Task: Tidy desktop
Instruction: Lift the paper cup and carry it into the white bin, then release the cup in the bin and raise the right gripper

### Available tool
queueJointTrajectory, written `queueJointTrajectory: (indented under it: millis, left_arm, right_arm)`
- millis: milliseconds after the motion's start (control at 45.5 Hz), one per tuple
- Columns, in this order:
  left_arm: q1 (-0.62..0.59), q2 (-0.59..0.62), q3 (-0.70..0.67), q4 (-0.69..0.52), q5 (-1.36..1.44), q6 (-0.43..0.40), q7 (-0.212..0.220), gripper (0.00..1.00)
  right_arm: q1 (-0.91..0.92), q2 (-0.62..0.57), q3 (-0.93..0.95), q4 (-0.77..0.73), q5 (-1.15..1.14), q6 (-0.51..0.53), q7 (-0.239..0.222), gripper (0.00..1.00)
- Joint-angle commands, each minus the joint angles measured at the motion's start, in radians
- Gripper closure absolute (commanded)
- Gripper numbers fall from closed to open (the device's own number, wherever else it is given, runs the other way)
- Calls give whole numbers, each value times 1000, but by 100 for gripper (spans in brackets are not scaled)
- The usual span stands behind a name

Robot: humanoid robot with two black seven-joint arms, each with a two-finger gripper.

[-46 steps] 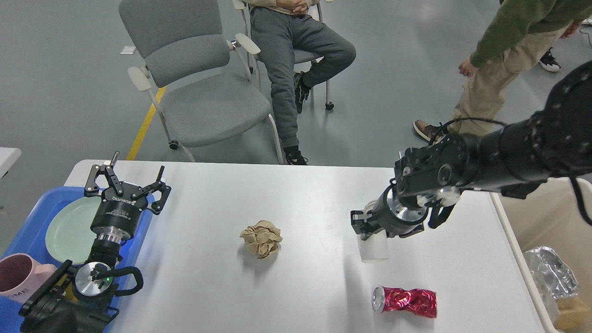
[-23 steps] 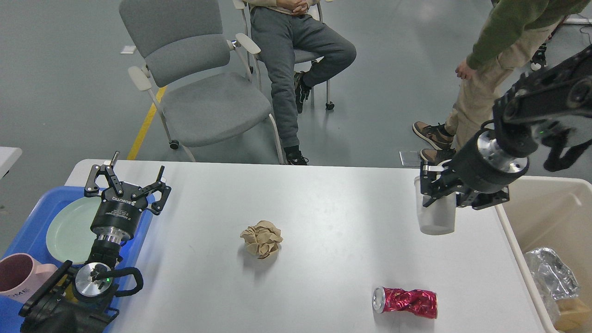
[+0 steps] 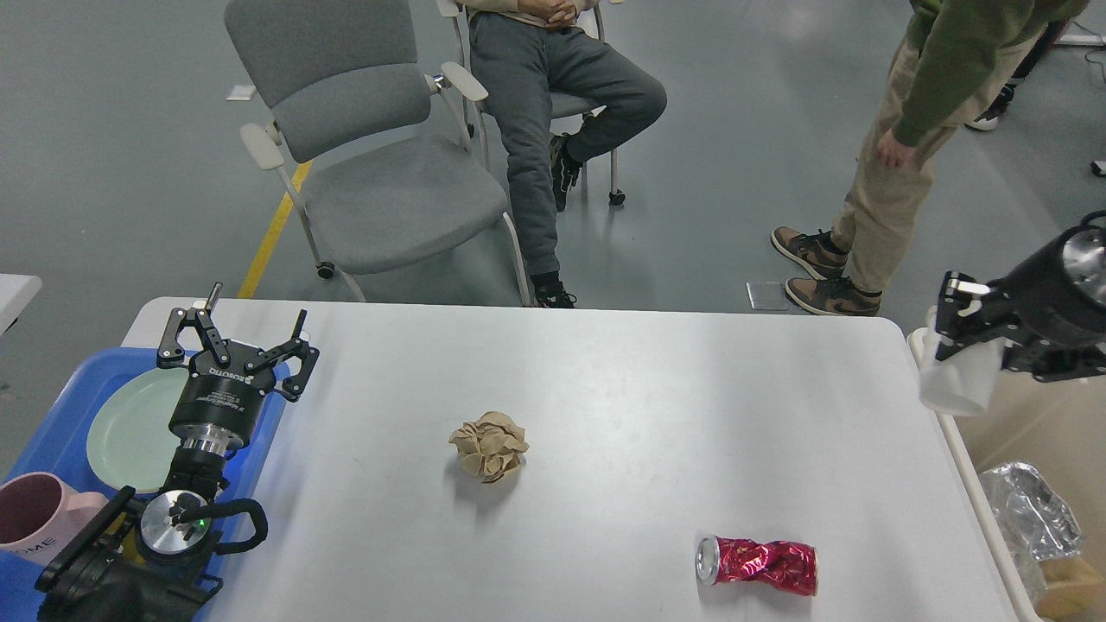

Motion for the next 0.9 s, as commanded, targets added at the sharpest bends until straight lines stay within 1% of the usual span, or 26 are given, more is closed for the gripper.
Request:
queueJointTrajectory:
  millis: [0, 66, 154, 263, 285, 395, 461, 549, 637, 725, 812, 878]
  left_arm:
    - [0, 0, 0, 0, 0, 0, 0, 3]
    - [0, 0, 0, 0, 0, 0, 0, 3]
    - [0, 0, 0, 0, 0, 0, 0, 3]
    - [0, 0, 0, 0, 0, 0, 0, 3]
    - [0, 0, 0, 0, 0, 0, 0, 3]
    - [0, 0, 0, 0, 0, 0, 0, 3]
    - [0, 0, 0, 0, 0, 0, 0, 3]
    - [0, 0, 0, 0, 0, 0, 0, 3]
    - [0, 0, 0, 0, 0, 0, 0, 3]
    - [0, 0, -1, 0, 0, 0, 0, 3]
    - [0, 0, 0, 0, 0, 0, 0, 3]
    - [0, 0, 0, 0, 0, 0, 0, 3]
  right_arm:
    - [-192, -113, 14, -208, 0, -8, -3, 100]
    - [-297, -150, 45, -323, 2, -9, -3, 100]
    - [-488, -188, 125, -478, 8, -19, -3, 100]
    - [-724, -196, 250, -671, 11, -48, -5, 100]
    - [-843, -194, 307, -770, 14, -67, -6, 100]
    - [-1100, -170, 439, -998, 17, -112, -8, 100]
    - [-1251, -116, 520, -1122, 16, -144, -9, 100]
    - [-1411, -49, 603, -1259, 16, -193, -32, 100]
    - [-1494, -1, 648, -1332, 16, -265, -57, 100]
    - [-1528, 36, 662, -1336, 17, -347, -75, 100]
    - [-1559, 60, 665, -1334, 17, -402, -78, 100]
    - [-1569, 73, 672, -1334, 17, -411, -78, 100]
